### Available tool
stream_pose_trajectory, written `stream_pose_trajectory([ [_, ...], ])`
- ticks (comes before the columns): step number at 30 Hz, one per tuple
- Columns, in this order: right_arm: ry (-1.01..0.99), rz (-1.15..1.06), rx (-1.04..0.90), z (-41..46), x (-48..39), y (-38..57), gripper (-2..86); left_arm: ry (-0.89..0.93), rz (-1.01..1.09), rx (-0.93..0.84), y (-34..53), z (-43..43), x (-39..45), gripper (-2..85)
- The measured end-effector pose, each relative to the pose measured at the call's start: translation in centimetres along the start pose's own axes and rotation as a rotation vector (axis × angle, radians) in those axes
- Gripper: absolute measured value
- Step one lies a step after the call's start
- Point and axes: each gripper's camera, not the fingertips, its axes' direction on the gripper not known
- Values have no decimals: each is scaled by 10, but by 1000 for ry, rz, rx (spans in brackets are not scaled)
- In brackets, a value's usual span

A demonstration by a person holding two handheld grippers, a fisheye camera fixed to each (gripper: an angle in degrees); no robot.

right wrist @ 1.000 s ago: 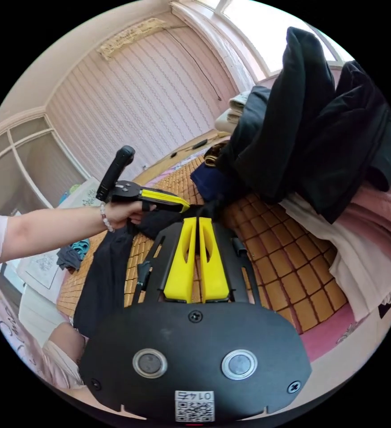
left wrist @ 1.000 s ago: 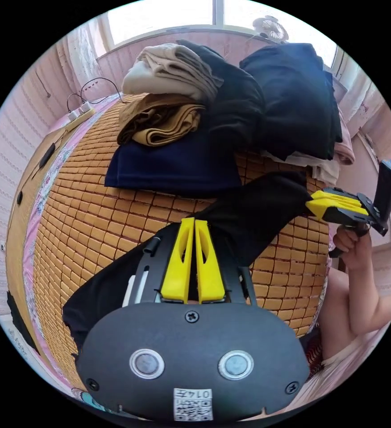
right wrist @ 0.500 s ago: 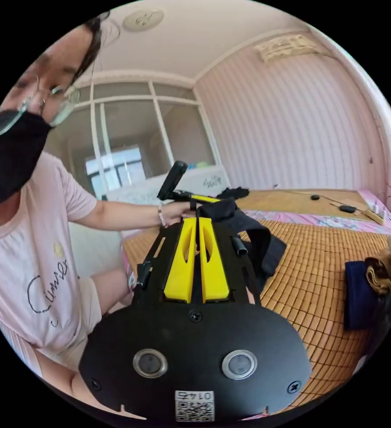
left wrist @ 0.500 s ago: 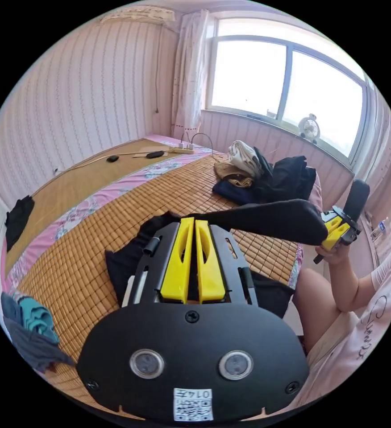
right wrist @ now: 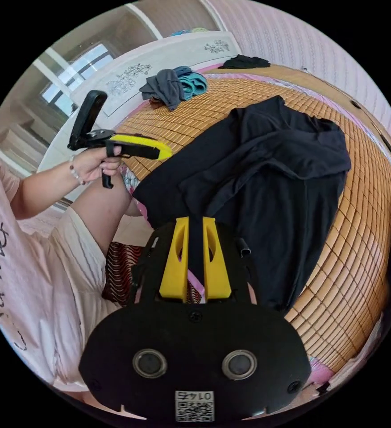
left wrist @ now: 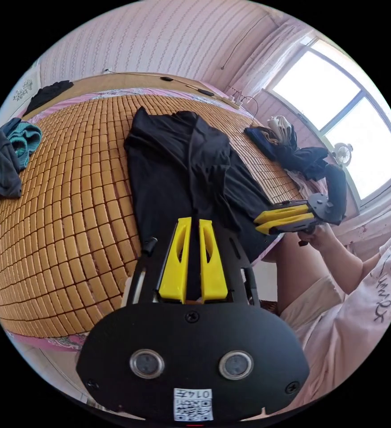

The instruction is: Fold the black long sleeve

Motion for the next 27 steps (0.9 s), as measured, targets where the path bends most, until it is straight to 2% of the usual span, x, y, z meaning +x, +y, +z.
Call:
stream_pose_trajectory([
  [4, -38, 105, 1, 26, 6, -20, 73, 38, 25, -93, -1, 6, 2, 54],
  [7, -2, 107, -56, 51, 4, -37, 57, 26, 80, -211, 4, 7, 4, 3],
  [9, 20, 108, -34, 51, 2, -45, 22, 30, 79, -178, 10, -7, 1, -5],
  [14, -77, 92, 64, 30, -8, -53, 8, 61, 58, -91, 26, -66, -8, -9],
  [18, -113, 52, 98, 24, -21, -61, 5, 13, 85, -65, 37, -99, -3, -5],
  [20, -101, 76, 78, 31, -18, -64, 5, -119, 243, -99, 46, -106, 19, 15],
  [22, -92, 126, 37, 40, -11, -68, 5, -163, 364, -119, 54, -106, 43, 49],
  [27, -109, 194, 12, 51, 6, -71, 4, -132, 494, -196, 67, -88, 74, 80],
])
